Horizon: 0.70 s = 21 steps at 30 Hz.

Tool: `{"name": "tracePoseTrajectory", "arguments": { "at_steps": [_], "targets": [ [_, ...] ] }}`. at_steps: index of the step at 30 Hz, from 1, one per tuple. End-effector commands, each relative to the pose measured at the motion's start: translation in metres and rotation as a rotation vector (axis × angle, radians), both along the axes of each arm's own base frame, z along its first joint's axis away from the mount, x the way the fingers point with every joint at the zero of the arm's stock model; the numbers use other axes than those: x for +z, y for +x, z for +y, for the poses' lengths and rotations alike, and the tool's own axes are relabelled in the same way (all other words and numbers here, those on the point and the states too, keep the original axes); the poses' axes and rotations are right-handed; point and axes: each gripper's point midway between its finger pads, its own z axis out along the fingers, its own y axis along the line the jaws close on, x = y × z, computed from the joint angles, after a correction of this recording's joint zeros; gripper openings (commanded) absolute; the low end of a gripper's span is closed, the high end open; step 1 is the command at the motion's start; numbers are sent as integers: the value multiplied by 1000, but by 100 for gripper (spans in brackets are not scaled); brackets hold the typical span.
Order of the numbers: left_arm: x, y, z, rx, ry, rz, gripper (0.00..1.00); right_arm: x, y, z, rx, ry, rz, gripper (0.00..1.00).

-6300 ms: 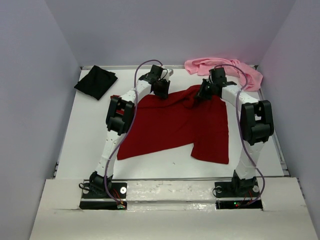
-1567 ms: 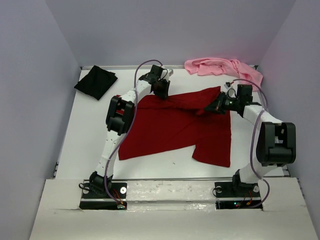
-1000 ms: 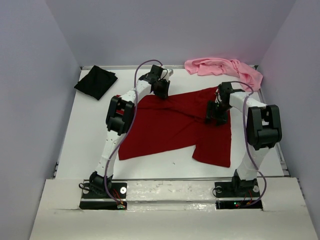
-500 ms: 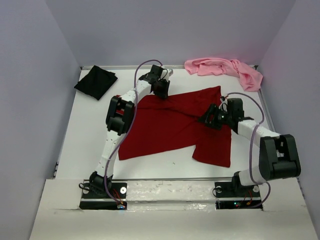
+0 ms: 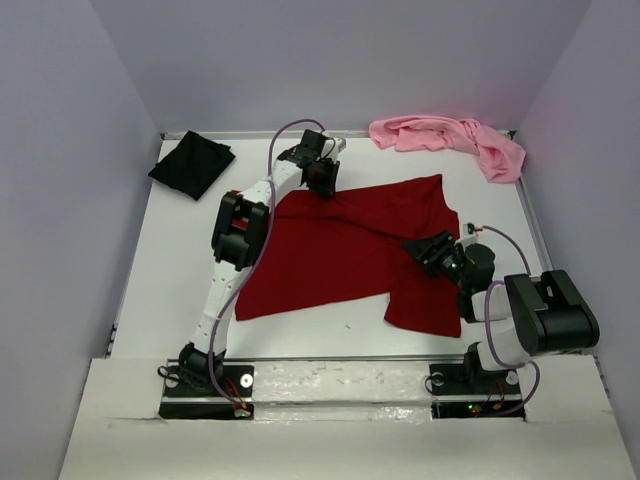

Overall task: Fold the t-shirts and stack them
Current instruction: Fold the tshirt

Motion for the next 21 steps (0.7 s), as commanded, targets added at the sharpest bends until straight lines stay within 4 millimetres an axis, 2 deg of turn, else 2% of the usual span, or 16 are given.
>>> {"name": "tracePoseTrajectory", "arguments": {
  "at_steps": [1, 13, 21],
  "targets": [
    [-23, -23, 30, 31, 107, 107, 28, 34, 17, -7, -67, 19, -149, 64],
    [-24, -23, 31, 33, 112, 109, 28, 18, 35, -13, -109, -20, -86, 64],
    [-26, -23, 33, 35, 113, 110, 28, -4, 48, -21, -147, -77, 6, 63]
  ]
}}
